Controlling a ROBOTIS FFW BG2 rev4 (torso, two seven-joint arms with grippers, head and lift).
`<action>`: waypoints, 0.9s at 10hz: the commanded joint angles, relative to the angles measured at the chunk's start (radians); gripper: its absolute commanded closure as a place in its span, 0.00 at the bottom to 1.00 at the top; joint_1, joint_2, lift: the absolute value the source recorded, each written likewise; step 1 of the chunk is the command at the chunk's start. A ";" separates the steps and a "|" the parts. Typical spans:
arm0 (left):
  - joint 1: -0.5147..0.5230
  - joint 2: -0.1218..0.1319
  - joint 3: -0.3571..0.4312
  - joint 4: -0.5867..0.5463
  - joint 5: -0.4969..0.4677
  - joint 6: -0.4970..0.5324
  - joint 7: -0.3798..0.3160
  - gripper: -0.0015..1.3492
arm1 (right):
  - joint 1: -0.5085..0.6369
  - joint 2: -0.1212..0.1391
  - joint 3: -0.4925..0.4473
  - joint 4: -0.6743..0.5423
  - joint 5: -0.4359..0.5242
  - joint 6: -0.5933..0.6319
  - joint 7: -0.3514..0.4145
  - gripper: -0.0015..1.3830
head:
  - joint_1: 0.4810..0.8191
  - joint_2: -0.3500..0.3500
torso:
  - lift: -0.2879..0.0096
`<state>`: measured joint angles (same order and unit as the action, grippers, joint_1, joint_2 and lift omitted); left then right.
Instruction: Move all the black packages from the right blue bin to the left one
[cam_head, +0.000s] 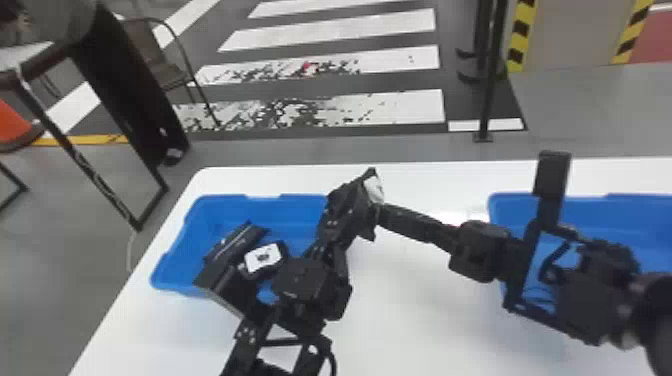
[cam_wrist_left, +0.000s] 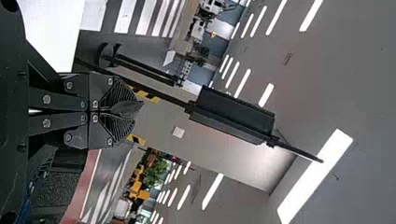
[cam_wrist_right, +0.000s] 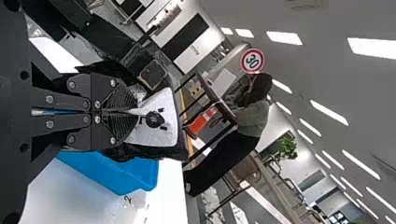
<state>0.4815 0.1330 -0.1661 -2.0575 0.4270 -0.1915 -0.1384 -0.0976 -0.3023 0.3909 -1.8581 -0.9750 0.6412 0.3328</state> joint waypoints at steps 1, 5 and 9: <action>-0.001 -0.006 0.026 -0.001 -0.024 -0.025 0.000 0.90 | -0.005 0.000 0.004 0.028 -0.002 -0.003 0.005 0.74 | 0.63 0.85 | 0.45; -0.045 -0.026 0.252 0.107 -0.262 -0.054 0.039 0.90 | 0.031 -0.003 -0.050 0.033 0.006 -0.003 0.026 0.08 | 0.63 0.94 | 0.45; -0.128 -0.041 0.427 0.279 -0.431 -0.044 0.112 0.85 | 0.083 -0.011 -0.148 -0.048 0.116 0.007 0.026 0.08 | 0.63 1.00 | 0.45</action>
<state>0.3644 0.0925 0.2437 -1.7991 -0.0001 -0.2350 -0.0304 -0.0212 -0.3112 0.2528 -1.8980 -0.8666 0.6475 0.3590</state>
